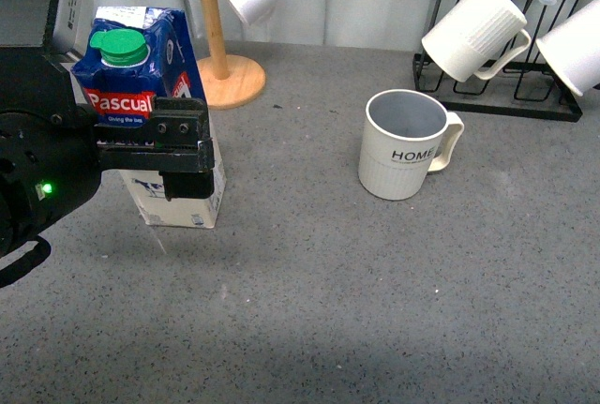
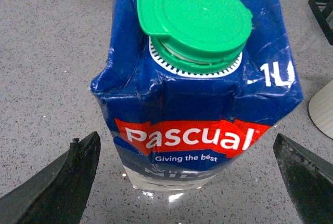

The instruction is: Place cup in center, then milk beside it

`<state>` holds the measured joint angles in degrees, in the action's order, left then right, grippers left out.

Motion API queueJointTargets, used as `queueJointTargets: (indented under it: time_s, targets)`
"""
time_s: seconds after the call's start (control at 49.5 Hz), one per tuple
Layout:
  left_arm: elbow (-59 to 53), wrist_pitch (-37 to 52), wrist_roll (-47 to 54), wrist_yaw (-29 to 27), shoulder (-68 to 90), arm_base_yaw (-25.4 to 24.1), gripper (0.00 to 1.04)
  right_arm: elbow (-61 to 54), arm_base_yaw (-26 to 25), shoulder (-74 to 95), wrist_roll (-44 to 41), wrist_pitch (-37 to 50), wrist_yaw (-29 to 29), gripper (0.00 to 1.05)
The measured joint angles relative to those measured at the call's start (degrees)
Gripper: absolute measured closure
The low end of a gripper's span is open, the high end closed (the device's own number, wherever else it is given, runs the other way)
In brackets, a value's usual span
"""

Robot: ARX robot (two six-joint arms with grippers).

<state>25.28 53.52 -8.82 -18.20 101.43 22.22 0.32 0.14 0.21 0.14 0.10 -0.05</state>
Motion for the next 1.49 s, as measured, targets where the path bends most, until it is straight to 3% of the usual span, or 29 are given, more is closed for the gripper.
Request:
queueJointTargets:
  time_s: [0.222,0.263,0.687,0.889,1.03,1.495]
  targets:
    - [1.6,-0.4,-0.3,0.0,0.8,-0.9,0.07,0.0,0.0,0.0,0.0,0.0,0.0,0.09]
    - [1.7,-0.4,-0.3,0.0,0.8,-0.9,0.11,0.0,0.0,0.0,0.0,0.0,0.0,0.09]
    - [2.2,-1.0,-0.8,0.1,0.6,-0.9,0.76,0.0,0.0,0.0,0.0,0.0,0.0,0.09]
    - [2.9,-3.7,-0.7,-0.8,-2.5,2.2,0.93,0.0,0.0,0.0,0.0,0.0,0.0,0.09]
    - [6.1,-5.0,-0.9,-1.6,-2.1,6.3,0.98,0.0,0.0,0.0,0.0,0.0,0.0,0.09]
    - [16.7,-5.9,-1.7,-4.1,6.5,14.4,0.99,0.0,0.0,0.0,0.0,0.0,0.0,0.09]
